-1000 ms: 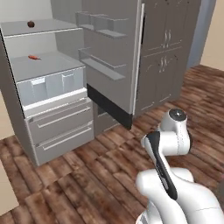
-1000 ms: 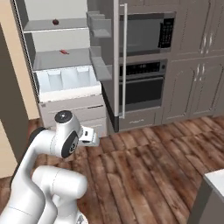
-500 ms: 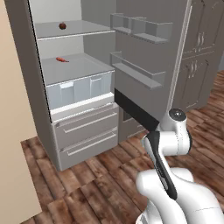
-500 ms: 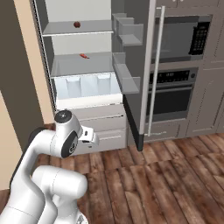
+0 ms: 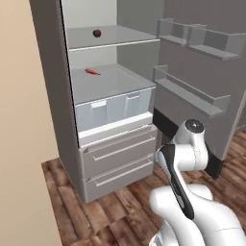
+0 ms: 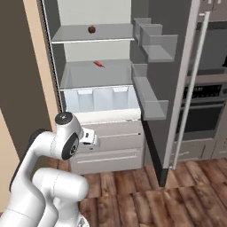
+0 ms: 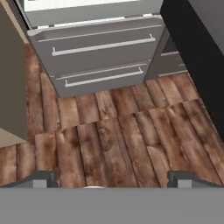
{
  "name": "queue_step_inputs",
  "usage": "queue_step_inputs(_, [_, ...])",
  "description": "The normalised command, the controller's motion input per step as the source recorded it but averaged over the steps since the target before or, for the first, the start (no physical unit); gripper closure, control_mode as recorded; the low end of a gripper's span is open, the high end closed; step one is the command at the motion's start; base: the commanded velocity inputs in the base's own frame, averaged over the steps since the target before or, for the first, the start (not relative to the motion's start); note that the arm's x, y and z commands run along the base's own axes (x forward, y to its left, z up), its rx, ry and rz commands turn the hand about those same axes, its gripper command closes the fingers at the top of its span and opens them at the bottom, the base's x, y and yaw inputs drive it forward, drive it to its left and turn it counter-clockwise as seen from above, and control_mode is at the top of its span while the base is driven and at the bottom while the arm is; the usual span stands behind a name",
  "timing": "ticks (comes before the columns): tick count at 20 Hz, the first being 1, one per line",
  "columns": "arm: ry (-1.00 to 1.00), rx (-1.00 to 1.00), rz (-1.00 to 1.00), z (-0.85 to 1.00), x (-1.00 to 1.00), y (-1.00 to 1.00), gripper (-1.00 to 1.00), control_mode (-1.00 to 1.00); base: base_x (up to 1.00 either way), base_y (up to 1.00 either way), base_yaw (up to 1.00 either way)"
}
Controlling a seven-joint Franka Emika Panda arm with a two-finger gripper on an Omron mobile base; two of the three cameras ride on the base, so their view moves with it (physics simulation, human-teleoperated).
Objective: Pick up the mango and apple from the fridge and place one fruit on each plate on the dining counter.
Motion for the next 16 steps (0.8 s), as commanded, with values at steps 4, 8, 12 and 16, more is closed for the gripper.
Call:
queue_step_inputs(4, [0.0, 0.0, 0.0, 0.0, 0.0, 0.0, -1.0, 1.0, 0.64, 0.01, 0.2])
queue_step_inputs(8, [0.0, 0.0, 0.0, 0.0, 0.0, 0.0, -1.0, 1.0, 0.49, -0.08, 0.2])
queue_step_inputs(12, [0.0, 0.0, 0.0, 0.0, 0.0, 0.0, -1.0, 1.0, 0.42, -0.29, 0.21])
queue_step_inputs(16, [0.0, 0.0, 0.0, 0.0, 0.0, 0.0, -1.0, 1.0, 0.46, -0.42, 0.22])
